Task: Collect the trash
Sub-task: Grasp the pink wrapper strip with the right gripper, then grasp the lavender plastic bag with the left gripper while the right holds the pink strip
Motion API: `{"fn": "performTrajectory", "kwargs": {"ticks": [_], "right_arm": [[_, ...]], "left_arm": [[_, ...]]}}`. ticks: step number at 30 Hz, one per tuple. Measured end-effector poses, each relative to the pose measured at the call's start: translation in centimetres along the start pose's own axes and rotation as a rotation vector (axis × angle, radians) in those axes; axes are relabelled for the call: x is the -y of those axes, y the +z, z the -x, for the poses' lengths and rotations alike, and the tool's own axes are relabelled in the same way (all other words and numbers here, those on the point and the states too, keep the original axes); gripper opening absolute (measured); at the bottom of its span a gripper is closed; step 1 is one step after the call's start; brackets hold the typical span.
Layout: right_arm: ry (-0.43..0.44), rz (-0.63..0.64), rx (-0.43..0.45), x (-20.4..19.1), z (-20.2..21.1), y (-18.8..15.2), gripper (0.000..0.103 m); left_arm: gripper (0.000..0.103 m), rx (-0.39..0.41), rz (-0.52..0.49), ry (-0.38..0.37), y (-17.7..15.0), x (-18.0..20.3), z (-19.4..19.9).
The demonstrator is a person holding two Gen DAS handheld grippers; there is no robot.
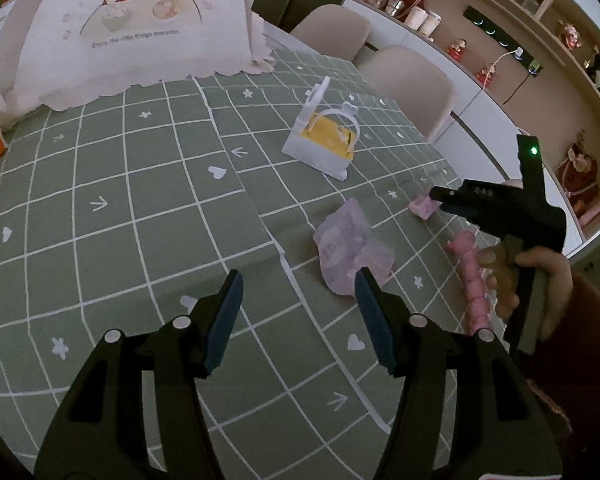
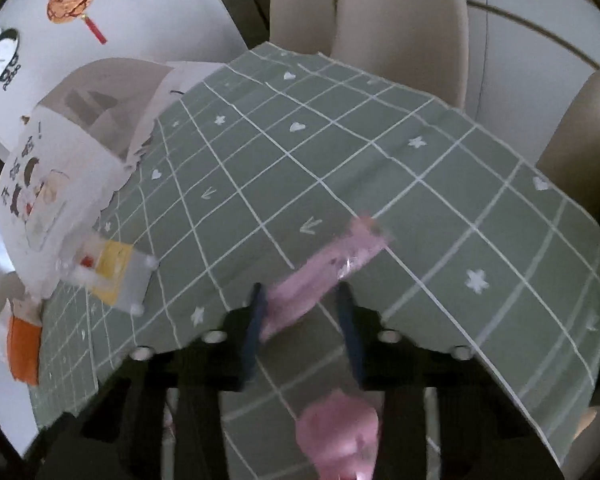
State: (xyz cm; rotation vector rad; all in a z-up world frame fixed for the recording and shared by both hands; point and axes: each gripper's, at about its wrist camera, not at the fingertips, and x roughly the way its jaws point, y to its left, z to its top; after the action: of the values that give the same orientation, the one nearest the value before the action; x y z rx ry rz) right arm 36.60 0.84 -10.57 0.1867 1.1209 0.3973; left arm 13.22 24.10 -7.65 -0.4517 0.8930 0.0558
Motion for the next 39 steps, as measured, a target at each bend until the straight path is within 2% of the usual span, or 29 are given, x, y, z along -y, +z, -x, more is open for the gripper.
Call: {"fn": "performTrajectory", "kwargs": {"ticks": [1, 7, 11, 16, 19, 23, 26, 29, 30, 31, 35, 39], "right_arm": [[0.012, 0.001, -0.003, 0.0, -0.2, 0.2, 0.016], [0.037, 0.108, 0.025, -1.4, 2.0, 0.5, 0.007], [0.053, 0.143, 0.059, -1.4, 5.2, -0.5, 0.006], [0.095, 0.109, 0.083, 0.1, 8.9, -2.7, 0.006], [0.076, 0.112, 0.090, 1.2, 10.6, -4.5, 0.006], [0.039, 0.104, 0.104, 2.7, 12.1, -6.6, 0.006], [0.022, 0.064, 0.114, 4.2, 13.3, -8.2, 0.006], [0.005, 0.043, 0.125, 5.2, 14.5, -9.7, 0.006], [-0.002, 0.039, 0.131, 5.4, 14.9, -10.2, 0.006], [-0.007, 0.036, 0.138, 5.7, 15.4, -10.6, 0.006], [-0.021, 0.019, 0.184, 6.8, 18.0, -12.4, 0.006], [-0.014, 0.015, 0.234, 7.7, 20.8, -13.2, 0.006]], "left_arm": [[0.055, -0.001, -0.001, -0.004, 0.0, -0.1, -0.1], [0.055, -0.015, -0.036, -0.022, 0.3, 0.4, -1.3], [0.055, -0.023, -0.086, -0.025, 0.6, 1.3, -2.1], [0.055, -0.035, -0.153, -0.005, 1.2, 2.5, -4.0], [0.055, -0.042, -0.202, 0.037, 1.7, 3.2, -5.2], [0.053, -0.044, -0.192, 0.075, 1.6, 3.6, -6.0], [0.044, -0.019, -0.209, 0.122, 1.1, 4.3, -6.3], [0.024, -0.014, -0.241, 0.161, 0.9, 5.1, -6.7], [0.012, -0.023, -0.231, 0.149, 0.9, 5.1, -6.7], [0.008, -0.034, -0.217, 0.138, 0.9, 5.1, -6.7], [0.003, -0.024, -0.215, 0.121, 0.8, 5.9, -5.3], [0.002, 0.036, -0.254, 0.094, 1.2, 8.4, -1.9]]}}
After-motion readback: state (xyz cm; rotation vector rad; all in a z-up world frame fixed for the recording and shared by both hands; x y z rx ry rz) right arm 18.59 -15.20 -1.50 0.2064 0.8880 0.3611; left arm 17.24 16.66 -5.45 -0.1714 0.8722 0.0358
